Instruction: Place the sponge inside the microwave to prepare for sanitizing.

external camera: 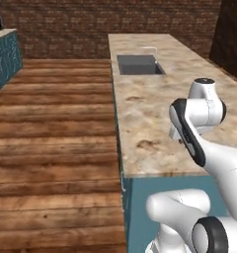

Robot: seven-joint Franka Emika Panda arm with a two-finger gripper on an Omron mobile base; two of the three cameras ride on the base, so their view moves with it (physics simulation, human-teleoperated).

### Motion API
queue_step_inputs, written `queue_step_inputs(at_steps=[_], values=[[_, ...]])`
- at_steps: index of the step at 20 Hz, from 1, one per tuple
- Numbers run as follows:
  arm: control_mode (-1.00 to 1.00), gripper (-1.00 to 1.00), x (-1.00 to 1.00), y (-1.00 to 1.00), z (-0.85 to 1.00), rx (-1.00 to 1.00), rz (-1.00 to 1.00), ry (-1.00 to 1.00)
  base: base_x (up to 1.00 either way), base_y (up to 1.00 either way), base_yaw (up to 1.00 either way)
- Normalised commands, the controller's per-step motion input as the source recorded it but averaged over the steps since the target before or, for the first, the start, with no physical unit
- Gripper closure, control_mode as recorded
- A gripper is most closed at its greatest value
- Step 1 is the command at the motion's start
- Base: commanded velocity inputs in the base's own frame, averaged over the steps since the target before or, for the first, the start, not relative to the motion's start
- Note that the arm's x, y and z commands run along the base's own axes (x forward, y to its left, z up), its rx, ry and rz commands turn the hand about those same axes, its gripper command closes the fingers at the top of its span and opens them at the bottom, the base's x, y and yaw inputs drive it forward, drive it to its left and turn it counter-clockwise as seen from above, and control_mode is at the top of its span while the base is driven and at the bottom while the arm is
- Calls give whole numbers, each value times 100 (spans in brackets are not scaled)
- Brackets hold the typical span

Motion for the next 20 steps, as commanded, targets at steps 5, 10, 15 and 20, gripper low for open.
queue_step_inputs(at_steps=[5, 10, 15, 20], values=[[100, 100, 0, 0, 0, 0, 0, 0, 2, -43, -88], [100, 100, 0, 0, 0, 0, 0, 0, 1, -9, -97], [100, 100, 0, 0, 0, 0, 0, 0, 1, -2, -99], [100, 100, 0, 0, 0, 0, 0, 0, 15, 0, -94]])
